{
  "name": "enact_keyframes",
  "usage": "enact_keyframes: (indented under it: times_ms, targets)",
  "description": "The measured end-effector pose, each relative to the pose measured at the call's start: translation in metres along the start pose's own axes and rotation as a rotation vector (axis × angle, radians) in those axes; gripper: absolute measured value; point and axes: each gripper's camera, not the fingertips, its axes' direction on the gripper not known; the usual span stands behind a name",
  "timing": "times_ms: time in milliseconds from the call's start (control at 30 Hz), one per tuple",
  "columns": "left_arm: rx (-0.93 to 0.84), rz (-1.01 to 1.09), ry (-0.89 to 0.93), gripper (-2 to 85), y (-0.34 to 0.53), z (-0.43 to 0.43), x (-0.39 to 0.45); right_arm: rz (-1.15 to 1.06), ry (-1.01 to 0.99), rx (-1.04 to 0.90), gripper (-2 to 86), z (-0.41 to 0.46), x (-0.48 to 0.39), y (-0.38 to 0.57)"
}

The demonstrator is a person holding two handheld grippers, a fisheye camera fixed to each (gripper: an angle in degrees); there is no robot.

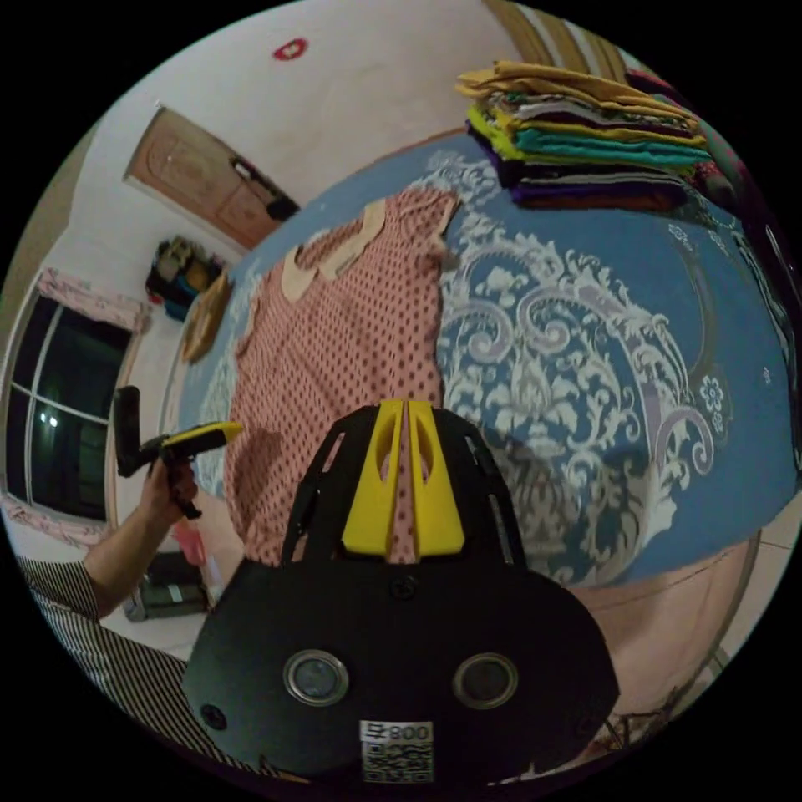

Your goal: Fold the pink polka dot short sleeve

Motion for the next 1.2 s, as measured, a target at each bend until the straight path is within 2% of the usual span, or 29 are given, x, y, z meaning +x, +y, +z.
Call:
enact_keyframes:
  times_ms: [233, 567, 833, 1000, 1200]
  targets:
    - [-0.009, 0.172, -0.031, 1.9, -0.18, 0.075, 0.006, 0.077, -0.12, 0.178, 7.3, 0.0, 0.054, -0.076]
    - [-0.06, 0.302, -0.147, 7.2, -0.378, 0.194, 0.014, 0.032, -0.065, 0.166, 7.7, 0.028, 0.073, -0.125]
    - [-0.13, 0.361, -0.272, 7.6, -0.471, 0.266, 0.02, -0.012, -0.065, 0.131, 6.1, 0.04, 0.069, -0.147]
    - [-0.177, 0.374, -0.373, 4.3, -0.509, 0.298, 0.013, -0.021, -0.026, 0.123, 4.0, 0.043, 0.069, -0.157]
    - [-0.076, 0.31, -0.278, 2.3, -0.545, 0.281, -0.012, -0.031, -0.044, 0.149, 2.4, 0.048, 0.071, -0.163]
